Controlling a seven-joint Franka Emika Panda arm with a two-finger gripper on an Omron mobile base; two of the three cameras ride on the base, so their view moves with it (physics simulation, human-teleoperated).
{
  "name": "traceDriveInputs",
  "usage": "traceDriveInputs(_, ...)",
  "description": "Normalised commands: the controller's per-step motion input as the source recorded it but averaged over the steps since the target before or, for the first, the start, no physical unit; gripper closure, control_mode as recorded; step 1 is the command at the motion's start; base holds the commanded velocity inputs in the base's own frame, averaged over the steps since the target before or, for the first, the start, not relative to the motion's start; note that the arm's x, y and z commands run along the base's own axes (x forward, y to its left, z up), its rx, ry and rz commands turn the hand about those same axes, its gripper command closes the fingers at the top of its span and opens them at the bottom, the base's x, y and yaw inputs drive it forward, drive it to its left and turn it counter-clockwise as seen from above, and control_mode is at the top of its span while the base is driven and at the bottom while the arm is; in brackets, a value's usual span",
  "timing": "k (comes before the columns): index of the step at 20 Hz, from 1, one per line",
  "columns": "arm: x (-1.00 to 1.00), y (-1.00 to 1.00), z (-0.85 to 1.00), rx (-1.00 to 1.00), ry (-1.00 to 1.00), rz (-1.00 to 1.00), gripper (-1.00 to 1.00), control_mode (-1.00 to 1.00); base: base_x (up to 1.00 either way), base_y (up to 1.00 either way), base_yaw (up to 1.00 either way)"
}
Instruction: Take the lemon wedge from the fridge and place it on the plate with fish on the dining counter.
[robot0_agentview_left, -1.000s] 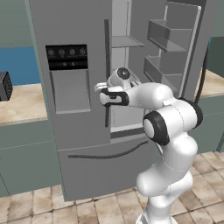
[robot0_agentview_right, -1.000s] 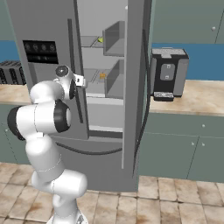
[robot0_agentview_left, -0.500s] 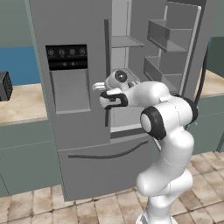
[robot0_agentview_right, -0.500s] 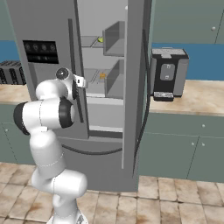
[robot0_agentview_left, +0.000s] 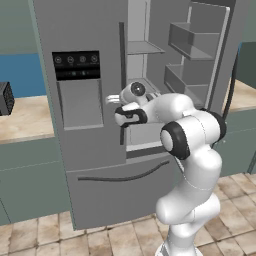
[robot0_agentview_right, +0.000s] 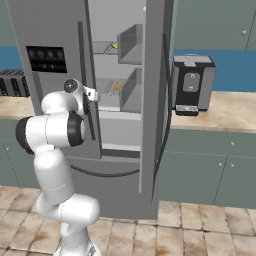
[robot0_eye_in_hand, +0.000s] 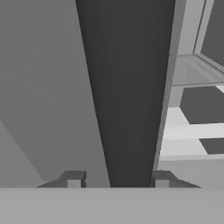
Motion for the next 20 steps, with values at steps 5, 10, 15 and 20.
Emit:
traceDriveInputs(5,-0.26,0.08,0.00,0.00,0.00,0.00,1.00,-1.00,0.00,0.00,0.00)
traceDriveInputs(10,-0.82,0.75,0.09,0.00,0.00,-0.03,1.00,-1.00,0.00,0.00,0.00)
traceDriveInputs(15,-0.95,1.00,0.32,-0.01,0.00,-0.09,1.00,-1.00,0.00,0.00,0.00)
traceDriveInputs(20,-0.95,1.00,0.39,-0.05,0.00,-0.12,1.00,-1.00,0.00,0.00,0.00)
